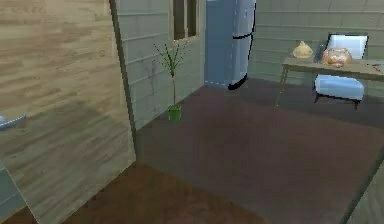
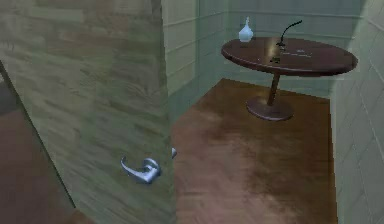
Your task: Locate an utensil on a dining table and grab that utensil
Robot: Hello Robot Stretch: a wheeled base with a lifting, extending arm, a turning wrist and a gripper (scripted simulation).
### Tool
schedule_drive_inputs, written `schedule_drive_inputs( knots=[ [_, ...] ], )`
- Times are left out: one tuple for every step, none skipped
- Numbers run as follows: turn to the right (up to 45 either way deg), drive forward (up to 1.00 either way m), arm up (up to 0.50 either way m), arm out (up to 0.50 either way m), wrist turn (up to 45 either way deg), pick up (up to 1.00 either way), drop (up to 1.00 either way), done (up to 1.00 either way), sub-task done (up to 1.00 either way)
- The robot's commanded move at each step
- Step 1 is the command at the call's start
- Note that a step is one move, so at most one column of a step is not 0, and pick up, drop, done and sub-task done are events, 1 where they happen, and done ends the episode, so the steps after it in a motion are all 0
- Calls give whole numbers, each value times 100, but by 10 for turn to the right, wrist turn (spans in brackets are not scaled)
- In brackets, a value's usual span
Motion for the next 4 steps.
schedule_drive_inputs(
  knots=[
    [300,0,0,0,0,0,0,0,0],
    [0,60,0,0,0,0,0,0,0],
    [0,100,0,0,0,0,0,0,0],
    [60,0,0,0,0,0,0,0,0]
  ],
)
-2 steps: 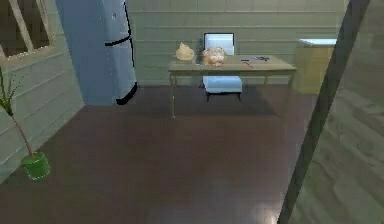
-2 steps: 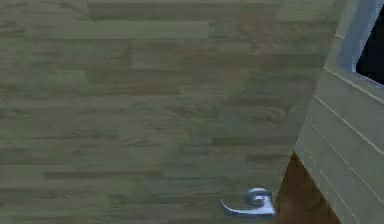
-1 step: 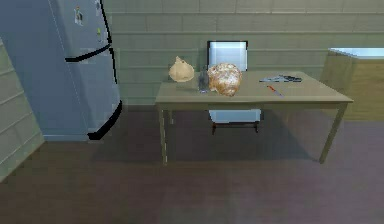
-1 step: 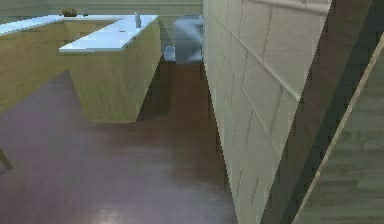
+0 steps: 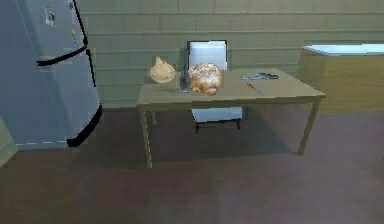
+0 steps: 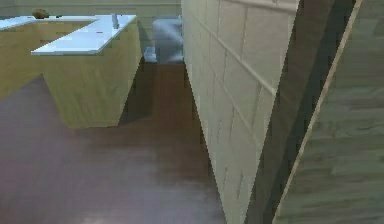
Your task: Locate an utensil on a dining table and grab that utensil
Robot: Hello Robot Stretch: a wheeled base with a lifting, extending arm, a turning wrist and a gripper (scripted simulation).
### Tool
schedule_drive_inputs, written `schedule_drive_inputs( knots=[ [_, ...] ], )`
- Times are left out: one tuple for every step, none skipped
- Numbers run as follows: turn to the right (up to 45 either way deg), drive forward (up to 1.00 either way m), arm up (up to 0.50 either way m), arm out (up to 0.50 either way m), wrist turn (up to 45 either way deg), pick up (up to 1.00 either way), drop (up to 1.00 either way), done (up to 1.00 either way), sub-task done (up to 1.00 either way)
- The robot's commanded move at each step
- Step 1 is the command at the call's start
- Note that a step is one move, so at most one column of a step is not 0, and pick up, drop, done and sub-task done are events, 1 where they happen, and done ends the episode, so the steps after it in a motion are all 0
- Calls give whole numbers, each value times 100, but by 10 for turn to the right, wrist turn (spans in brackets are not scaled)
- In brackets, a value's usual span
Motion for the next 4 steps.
schedule_drive_inputs(
  knots=[
    [0,70,0,0,0,0,0,0,0],
    [-60,0,0,0,0,0,0,0,0],
    [0,30,0,0,0,0,0,0,0],
    [-450,0,0,0,0,0,0,0,0]
  ],
)
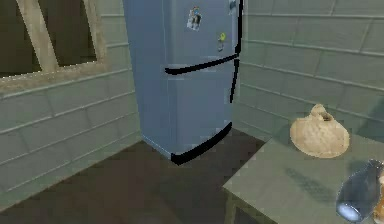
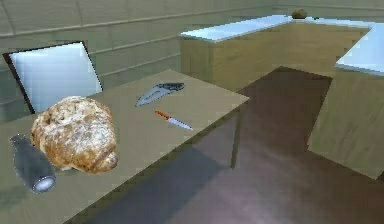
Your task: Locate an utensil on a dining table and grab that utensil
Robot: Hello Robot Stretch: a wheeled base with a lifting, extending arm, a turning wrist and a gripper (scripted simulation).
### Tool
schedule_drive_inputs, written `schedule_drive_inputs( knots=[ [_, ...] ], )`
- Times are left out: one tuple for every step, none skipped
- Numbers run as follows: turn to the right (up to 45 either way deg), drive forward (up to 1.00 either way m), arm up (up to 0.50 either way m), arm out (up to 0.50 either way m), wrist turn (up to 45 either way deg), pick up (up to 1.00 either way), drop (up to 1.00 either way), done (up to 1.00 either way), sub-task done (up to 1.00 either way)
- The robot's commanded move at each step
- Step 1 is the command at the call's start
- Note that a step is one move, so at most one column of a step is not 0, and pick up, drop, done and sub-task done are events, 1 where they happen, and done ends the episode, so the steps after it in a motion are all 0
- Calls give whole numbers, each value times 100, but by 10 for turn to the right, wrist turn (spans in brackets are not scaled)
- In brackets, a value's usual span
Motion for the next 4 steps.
schedule_drive_inputs(
  knots=[
    [-450,0,0,0,0,0,0,0,0],
    [450,0,0,0,0,0,0,0,0],
    [60,0,0,0,0,0,0,0,0],
    [0,40,0,0,0,0,0,0,0]
  ],
)
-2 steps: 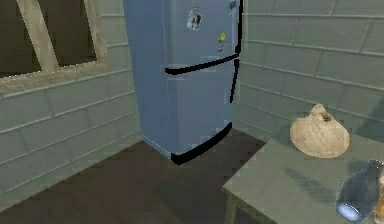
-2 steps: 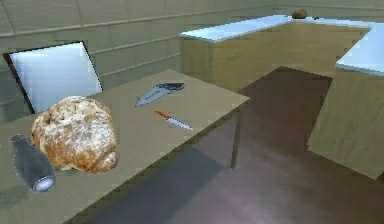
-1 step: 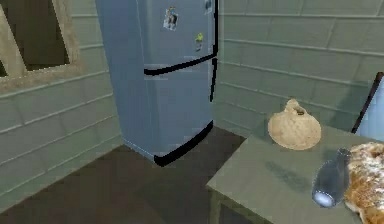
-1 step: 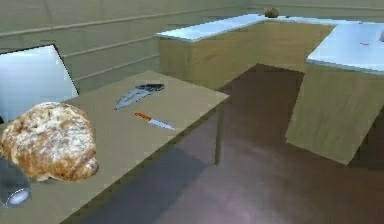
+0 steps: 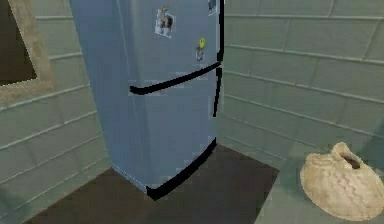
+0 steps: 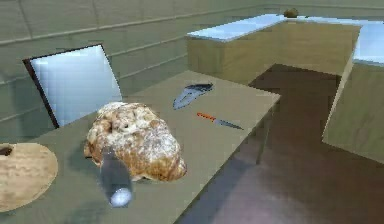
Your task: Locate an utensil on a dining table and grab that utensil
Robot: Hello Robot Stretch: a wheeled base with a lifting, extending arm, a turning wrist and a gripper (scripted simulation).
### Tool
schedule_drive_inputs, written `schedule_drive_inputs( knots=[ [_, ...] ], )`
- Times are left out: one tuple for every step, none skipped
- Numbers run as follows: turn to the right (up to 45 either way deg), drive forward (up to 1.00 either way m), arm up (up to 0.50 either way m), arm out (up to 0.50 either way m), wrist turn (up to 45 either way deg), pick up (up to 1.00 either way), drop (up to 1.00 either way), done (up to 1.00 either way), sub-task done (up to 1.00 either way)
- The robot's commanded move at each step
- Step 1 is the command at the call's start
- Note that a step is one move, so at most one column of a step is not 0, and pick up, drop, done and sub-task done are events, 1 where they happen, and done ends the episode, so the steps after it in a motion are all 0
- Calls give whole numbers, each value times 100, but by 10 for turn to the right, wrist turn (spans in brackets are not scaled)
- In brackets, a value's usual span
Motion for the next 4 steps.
schedule_drive_inputs(
  knots=[
    [-420,0,0,0,0,0,0,0,0],
    [0,0,50,0,0,0,0,0,0],
    [0,0,38,0,0,0,0,0,0],
    [0,0,0,40,0,0,0,0,0]
  ],
)
